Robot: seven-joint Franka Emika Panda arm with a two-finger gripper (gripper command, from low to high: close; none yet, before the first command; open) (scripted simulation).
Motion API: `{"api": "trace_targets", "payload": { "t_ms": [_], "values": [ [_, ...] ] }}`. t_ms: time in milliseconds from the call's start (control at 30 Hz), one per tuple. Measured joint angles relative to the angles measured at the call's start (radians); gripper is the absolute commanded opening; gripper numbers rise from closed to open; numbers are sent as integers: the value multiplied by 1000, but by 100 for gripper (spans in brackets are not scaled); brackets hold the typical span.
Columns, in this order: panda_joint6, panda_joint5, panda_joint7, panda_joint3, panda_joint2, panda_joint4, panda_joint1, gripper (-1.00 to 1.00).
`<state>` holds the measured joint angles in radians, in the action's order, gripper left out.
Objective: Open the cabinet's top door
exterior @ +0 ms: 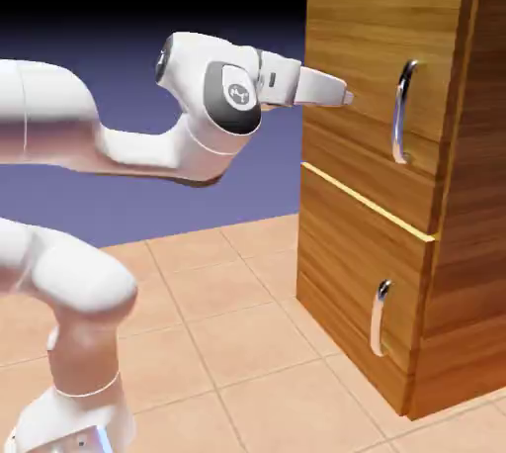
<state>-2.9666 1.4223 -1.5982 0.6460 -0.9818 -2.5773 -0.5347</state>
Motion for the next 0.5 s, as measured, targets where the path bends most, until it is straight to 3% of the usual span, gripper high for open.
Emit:
{"api": "trace_targets", "payload": {
  "t_ms": [500],
  "values": [
    [32,652,-393,296,-189,107,-240,0]
  ]
}}
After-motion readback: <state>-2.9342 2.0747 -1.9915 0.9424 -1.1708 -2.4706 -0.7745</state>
